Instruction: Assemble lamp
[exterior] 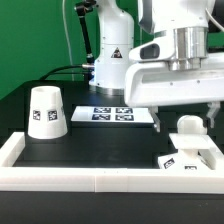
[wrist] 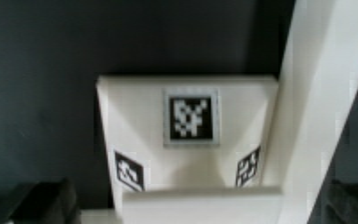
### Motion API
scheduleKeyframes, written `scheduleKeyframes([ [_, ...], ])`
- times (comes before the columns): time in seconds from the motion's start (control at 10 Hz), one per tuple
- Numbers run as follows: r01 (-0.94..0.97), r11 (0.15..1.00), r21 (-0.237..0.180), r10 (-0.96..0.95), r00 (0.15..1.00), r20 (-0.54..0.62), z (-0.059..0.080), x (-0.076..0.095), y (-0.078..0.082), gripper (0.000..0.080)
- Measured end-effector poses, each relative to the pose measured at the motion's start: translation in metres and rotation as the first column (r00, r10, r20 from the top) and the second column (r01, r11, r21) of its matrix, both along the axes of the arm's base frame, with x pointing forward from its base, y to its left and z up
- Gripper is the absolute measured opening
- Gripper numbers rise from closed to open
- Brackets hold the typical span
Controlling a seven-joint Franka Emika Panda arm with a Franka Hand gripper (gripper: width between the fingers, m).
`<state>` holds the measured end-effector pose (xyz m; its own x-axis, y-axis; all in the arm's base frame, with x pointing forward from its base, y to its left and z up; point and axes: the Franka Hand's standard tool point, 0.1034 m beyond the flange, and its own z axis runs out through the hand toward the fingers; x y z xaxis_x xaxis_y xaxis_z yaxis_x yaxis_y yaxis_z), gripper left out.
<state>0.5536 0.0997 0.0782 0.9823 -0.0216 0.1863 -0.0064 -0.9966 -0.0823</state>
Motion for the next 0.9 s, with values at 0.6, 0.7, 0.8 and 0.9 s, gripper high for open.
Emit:
scheduleKeyframes([
  [0.6, -0.005, 1.0, 0.012, 0.005, 1.0, -0.005, 0.001, -0.038, 0.039, 0.0698],
  [0.7, -0.003, 1.0, 0.011, 0.003, 1.0, -0.007, 0.002, -0.037, 0.037, 0.0698],
  [0.8, -0.004, 1.0, 0.011, 0.004, 1.0, -0.012, 0.002, -0.037, 0.037, 0.0698],
  [0.9, -0.005, 1.0, 0.009, 0.006, 1.0, -0.024, 0.001, -0.038, 0.037, 0.0698],
])
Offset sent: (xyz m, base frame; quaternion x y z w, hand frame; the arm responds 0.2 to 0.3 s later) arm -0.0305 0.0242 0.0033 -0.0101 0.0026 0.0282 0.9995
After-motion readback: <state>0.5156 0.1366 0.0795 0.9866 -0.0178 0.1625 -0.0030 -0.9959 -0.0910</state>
